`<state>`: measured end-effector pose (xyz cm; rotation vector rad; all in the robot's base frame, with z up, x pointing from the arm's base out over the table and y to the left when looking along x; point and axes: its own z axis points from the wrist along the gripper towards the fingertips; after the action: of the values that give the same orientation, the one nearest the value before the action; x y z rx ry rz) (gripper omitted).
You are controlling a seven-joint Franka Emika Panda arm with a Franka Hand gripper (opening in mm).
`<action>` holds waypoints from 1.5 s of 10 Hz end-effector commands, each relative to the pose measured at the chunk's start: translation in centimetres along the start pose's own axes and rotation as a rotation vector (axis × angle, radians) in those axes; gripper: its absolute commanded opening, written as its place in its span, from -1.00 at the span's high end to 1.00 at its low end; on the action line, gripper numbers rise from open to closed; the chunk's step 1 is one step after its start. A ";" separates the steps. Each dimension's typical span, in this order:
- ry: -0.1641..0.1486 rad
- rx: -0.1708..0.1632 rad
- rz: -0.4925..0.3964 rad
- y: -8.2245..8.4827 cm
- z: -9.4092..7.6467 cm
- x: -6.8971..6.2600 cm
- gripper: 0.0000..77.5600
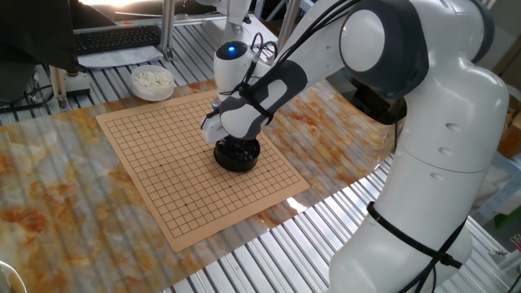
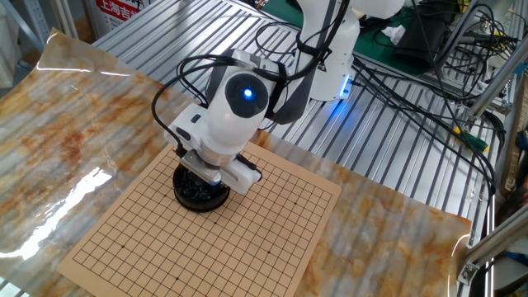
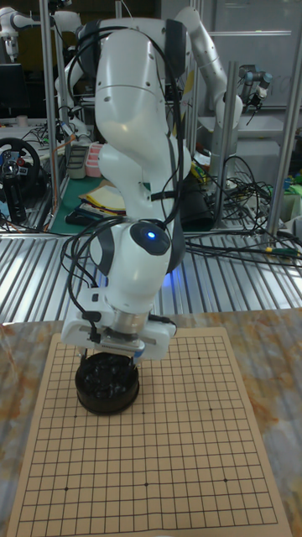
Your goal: Play the first move as black on the 3-4 point in the upper right corner of the Go board
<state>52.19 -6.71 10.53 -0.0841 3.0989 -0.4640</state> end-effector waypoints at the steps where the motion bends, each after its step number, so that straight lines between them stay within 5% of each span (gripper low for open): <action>1: -0.008 0.024 -0.012 -1.0 0.3 -0.3 -1.00; 3: 0.004 0.003 -0.035 -2.3 0.0 -1.1 -1.00; 5: 0.004 -0.011 -0.024 -1.7 0.7 -1.0 -1.00; 9: 0.002 -0.009 -0.015 -0.5 1.3 -0.2 -1.00; 15: 0.008 -0.004 -0.033 -1.1 -0.2 0.0 -1.00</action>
<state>52.19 -7.63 10.73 -0.1326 3.1111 -0.4597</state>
